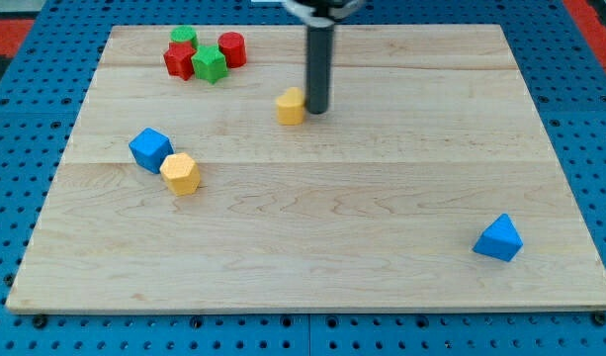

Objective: Keep the yellow heart above the yellow hexagon

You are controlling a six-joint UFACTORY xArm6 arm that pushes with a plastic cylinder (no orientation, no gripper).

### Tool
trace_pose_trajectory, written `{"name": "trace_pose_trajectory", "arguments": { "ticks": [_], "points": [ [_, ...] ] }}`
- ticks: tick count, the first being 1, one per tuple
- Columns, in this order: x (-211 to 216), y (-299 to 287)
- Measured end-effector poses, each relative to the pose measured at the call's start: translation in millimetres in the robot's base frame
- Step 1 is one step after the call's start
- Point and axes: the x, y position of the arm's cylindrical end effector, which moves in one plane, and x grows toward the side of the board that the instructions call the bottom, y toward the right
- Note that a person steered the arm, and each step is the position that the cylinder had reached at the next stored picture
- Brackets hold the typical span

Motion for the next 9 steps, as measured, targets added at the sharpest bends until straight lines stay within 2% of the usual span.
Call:
{"name": "trace_pose_trajectory", "arguments": {
  "ticks": [1,2,3,4,6,7,8,9],
  "points": [
    [0,-29],
    [-12,-31],
    [-11,-64],
    [25,-105],
    [-20,-118],
    [1,-166],
    [25,-147],
    [24,-124]
  ]
}}
